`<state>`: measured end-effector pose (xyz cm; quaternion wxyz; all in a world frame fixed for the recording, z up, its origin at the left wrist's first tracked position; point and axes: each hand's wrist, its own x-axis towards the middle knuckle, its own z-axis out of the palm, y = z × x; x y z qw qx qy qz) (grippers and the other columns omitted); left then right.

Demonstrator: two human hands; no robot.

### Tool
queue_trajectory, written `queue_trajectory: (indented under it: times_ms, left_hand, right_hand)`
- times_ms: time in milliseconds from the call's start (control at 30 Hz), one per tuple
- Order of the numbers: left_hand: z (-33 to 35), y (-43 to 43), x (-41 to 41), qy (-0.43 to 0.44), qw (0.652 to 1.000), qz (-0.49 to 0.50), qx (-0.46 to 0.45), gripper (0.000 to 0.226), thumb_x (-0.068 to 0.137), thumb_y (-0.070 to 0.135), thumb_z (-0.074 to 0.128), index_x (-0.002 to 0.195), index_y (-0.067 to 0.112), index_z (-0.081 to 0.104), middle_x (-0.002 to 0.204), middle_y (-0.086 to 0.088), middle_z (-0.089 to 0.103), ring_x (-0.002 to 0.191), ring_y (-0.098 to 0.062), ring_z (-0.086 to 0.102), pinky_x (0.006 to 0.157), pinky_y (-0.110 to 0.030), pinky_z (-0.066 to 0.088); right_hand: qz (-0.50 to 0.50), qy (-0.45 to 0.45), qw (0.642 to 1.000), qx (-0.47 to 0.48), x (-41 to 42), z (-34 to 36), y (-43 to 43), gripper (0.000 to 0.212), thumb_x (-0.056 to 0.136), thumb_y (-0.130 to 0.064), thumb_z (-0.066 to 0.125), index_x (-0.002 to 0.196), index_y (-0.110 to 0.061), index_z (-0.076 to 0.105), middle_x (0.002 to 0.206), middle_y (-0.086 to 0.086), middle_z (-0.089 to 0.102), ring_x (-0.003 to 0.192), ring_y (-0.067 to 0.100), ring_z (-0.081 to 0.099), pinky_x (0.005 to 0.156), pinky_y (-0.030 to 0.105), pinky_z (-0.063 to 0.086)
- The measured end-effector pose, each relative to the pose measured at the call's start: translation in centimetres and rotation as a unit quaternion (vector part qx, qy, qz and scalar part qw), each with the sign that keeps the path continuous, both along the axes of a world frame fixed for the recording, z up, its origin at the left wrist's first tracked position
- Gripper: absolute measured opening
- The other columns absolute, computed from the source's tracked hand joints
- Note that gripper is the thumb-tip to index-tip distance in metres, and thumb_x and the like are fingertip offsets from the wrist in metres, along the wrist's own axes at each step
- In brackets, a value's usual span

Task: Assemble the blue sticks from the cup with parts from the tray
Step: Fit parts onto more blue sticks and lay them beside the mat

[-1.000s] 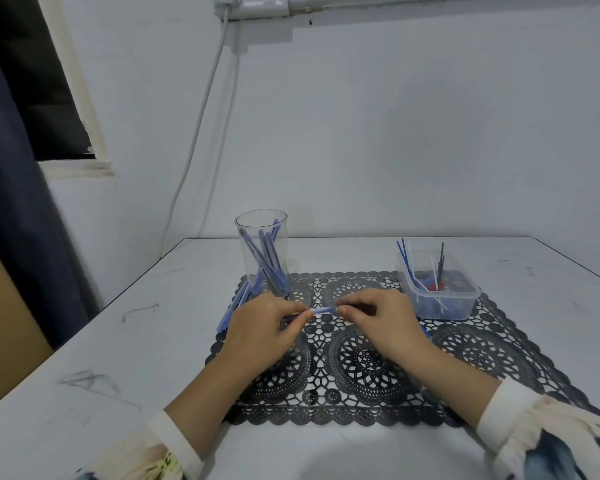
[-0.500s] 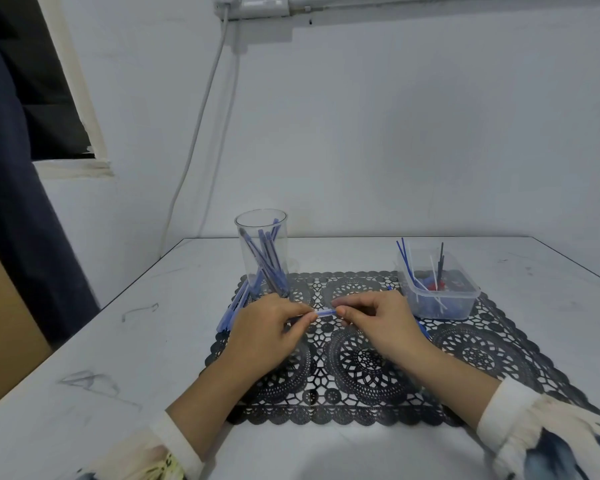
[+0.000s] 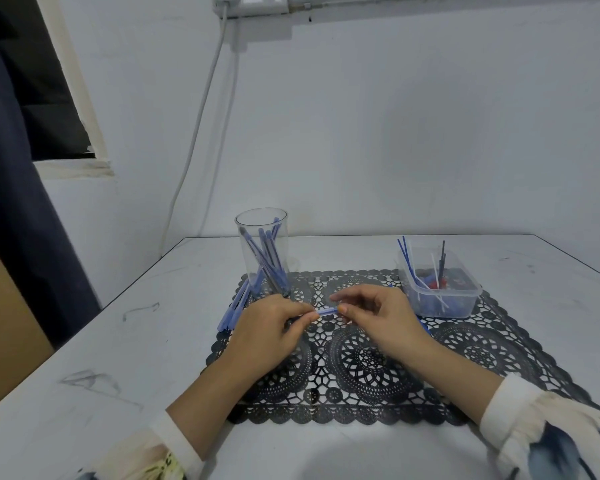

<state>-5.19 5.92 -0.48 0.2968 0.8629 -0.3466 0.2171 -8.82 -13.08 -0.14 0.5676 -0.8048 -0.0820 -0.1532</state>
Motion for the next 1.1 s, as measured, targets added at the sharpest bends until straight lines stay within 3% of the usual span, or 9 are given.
queue_trajectory:
  times_ms: [233, 367, 467, 567, 633, 733, 800, 967, 1100]
  left_hand:
    - [0.08, -0.07, -0.04, -0.024, 1.0, -0.015, 0.005, 0.027, 0.084, 0.042, 0.054, 0.095, 0.027, 0.073, 0.07, 0.014, 0.064, 0.065, -0.002, 0.05, 0.061, -0.027, 0.048]
    - [0.14, 0.16, 0.23, -0.031, 0.999, 0.007, -0.011, 0.02, 0.086, 0.037, 0.06, 0.098, 0.027, 0.073, 0.074, 0.012, 0.068, 0.068, -0.006, 0.057, 0.061, -0.032, 0.051]
    - [0.18, 0.19, 0.17, -0.039, 0.999, 0.004, -0.017, 0.019, 0.085, 0.036, 0.062, 0.097, 0.026, 0.073, 0.073, 0.012, 0.068, 0.066, -0.005, 0.056, 0.06, -0.031, 0.051]
    - [0.16, 0.11, 0.15, -0.037, 0.999, -0.009, -0.019, 0.028, 0.085, 0.045, 0.055, 0.097, 0.027, 0.073, 0.071, 0.012, 0.067, 0.065, -0.004, 0.055, 0.059, -0.03, 0.051]
    - [0.13, 0.01, 0.12, -0.044, 0.999, -0.016, -0.014, 0.034, 0.086, 0.049, 0.049, 0.096, 0.027, 0.073, 0.069, 0.012, 0.066, 0.064, -0.004, 0.054, 0.058, -0.031, 0.051]
    - [0.23, 0.06, 0.06, -0.052, 0.998, -0.016, -0.021, 0.034, 0.085, 0.048, 0.05, 0.096, 0.025, 0.073, 0.071, 0.012, 0.067, 0.065, -0.004, 0.055, 0.059, -0.031, 0.052]
    - [0.2, 0.19, 0.14, -0.052, 0.998, -0.011, -0.028, 0.028, 0.084, 0.044, 0.056, 0.096, 0.025, 0.073, 0.073, 0.012, 0.068, 0.065, -0.005, 0.056, 0.059, -0.031, 0.052]
    - [0.13, 0.02, 0.11, -0.056, 0.998, -0.024, -0.014, 0.035, 0.086, 0.048, 0.048, 0.095, 0.026, 0.073, 0.07, 0.013, 0.065, 0.064, -0.001, 0.051, 0.059, -0.03, 0.051]
    - [0.19, 0.13, 0.21, -0.049, 0.998, -0.016, -0.024, 0.032, 0.086, 0.047, 0.05, 0.096, 0.027, 0.072, 0.071, 0.014, 0.065, 0.064, -0.002, 0.053, 0.059, -0.029, 0.051]
  right_hand:
    - [0.03, 0.023, 0.999, 0.021, 0.11, -0.11, 0.15, 0.018, 0.094, -0.009, 0.05, 0.095, -0.019, 0.065, 0.059, 0.003, 0.065, 0.052, 0.014, 0.058, 0.052, 0.021, 0.047]
    - [0.036, 0.022, 0.999, 0.024, 0.1, -0.22, 0.12, 0.011, 0.093, -0.013, 0.052, 0.095, -0.017, 0.061, 0.069, 0.006, 0.068, 0.061, 0.017, 0.063, 0.058, 0.026, 0.05]
    - [0.026, 0.0, 0.998, -0.051, 0.12, -0.49, -0.05, 0.008, 0.091, -0.015, 0.056, 0.089, -0.02, 0.062, 0.072, 0.002, 0.067, 0.065, 0.01, 0.064, 0.062, 0.021, 0.051]
    - [-0.002, -0.04, 0.991, -0.126, 0.13, -0.56, -0.11, 0.022, 0.093, -0.024, 0.051, 0.074, -0.02, 0.061, 0.063, -0.003, 0.064, 0.06, 0.008, 0.061, 0.061, 0.023, 0.05]
    - [-0.001, -0.039, 0.993, -0.109, 0.01, -0.5, -0.02, 0.031, 0.095, -0.027, 0.047, 0.068, -0.018, 0.06, 0.06, -0.002, 0.062, 0.057, 0.007, 0.06, 0.059, 0.02, 0.048]
    - [0.006, -0.044, 0.994, -0.101, 0.04, -0.64, 0.03, 0.024, 0.094, -0.035, 0.043, 0.079, -0.024, 0.059, 0.064, 0.0, 0.063, 0.057, 0.011, 0.059, 0.057, 0.023, 0.048]
    - [0.013, -0.053, 0.993, -0.108, 0.17, -0.82, -0.11, 0.012, 0.095, -0.03, 0.047, 0.088, -0.027, 0.057, 0.068, 0.002, 0.064, 0.06, 0.017, 0.06, 0.058, 0.029, 0.048]
    - [-0.006, -0.06, 0.99, -0.131, 0.17, -0.62, -0.22, 0.033, 0.095, -0.032, 0.045, 0.07, -0.014, 0.059, 0.061, 0.0, 0.061, 0.05, -0.001, 0.053, 0.052, 0.012, 0.037]
    - [0.012, -0.079, 0.986, -0.145, 0.2, -0.77, -0.29, 0.017, 0.093, -0.035, 0.047, 0.084, -0.024, 0.058, 0.066, 0.002, 0.064, 0.056, 0.011, 0.058, 0.053, 0.021, 0.044]
